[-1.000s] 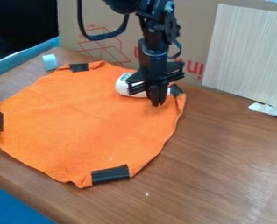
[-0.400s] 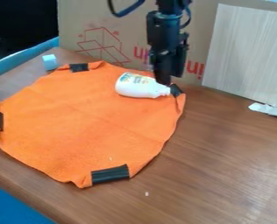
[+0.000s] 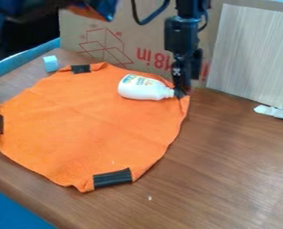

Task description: Move the white bottle from the cloth

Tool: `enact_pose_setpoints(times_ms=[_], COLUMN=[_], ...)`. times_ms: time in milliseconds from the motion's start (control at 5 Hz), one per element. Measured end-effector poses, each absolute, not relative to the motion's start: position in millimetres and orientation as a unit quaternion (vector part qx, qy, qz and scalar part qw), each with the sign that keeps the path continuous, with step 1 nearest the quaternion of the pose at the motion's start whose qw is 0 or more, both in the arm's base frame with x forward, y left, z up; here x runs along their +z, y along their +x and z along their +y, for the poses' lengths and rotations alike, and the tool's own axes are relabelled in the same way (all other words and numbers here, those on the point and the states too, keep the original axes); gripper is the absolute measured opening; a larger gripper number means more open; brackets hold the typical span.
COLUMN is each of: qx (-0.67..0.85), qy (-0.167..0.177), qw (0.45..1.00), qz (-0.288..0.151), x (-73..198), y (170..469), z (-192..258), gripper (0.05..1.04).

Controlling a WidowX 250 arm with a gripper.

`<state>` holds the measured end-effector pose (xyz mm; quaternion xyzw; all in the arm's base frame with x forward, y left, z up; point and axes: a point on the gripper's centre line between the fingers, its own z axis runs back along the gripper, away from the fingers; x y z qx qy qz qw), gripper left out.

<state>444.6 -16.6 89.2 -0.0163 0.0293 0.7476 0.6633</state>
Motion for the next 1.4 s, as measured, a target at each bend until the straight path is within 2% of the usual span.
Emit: enact_pose_setpoints(times_ms=[400, 1200, 1400], qx=[0.74, 0.745, 0.751], qy=[-0.007, -0.036, -0.034], qw=[0.673, 0.666, 0.659], qz=[0.019, -0.008, -0.011], x=[65, 78, 79], y=[437, 444, 444], z=[-12, 7, 15], gripper=[1.0, 1.0, 0.95])
